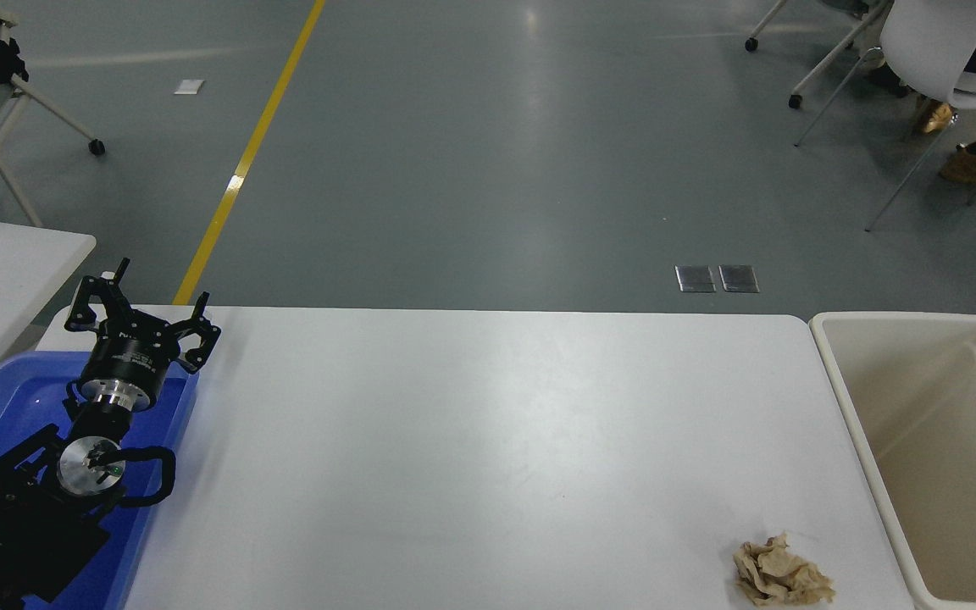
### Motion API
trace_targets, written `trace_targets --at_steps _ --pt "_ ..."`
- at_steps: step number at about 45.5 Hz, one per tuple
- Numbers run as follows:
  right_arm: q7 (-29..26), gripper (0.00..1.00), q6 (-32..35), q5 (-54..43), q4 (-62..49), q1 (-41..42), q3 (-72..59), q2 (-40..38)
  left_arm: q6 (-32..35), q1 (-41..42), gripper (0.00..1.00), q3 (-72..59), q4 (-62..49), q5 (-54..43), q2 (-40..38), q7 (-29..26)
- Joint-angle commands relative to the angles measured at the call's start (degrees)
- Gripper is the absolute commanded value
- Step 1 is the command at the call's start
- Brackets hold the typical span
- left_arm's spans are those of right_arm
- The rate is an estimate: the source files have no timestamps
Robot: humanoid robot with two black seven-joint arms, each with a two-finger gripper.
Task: Clean the table surface
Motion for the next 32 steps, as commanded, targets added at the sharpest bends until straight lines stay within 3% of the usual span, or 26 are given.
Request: trace_targets --at_steps 1,9,19,32 --pt "1.0 0.98 -0.1 0.1 0.9 6.0 13.4 -0.7 0.0 0.0 1.00 0.0 0.0 0.0 0.0 0.0" --pt "3.5 0.98 -0.1 0.2 6.6 8.9 25.0 -2.3 0.0 0.0 1.00 0.0 0.0 0.0 0.0 0.0" --pt "3.6 0.98 -0.2 0.2 22.9 8.6 44.6 -3.8 0.0 0.0 1.00 0.0 0.1 0.0 0.0 0.0" --pt "3.8 0.98 -0.2 0.2 35.2 5.8 57.7 -1.7 0.0 0.0 1.00 0.0 0.0 0.0 0.0 0.0"
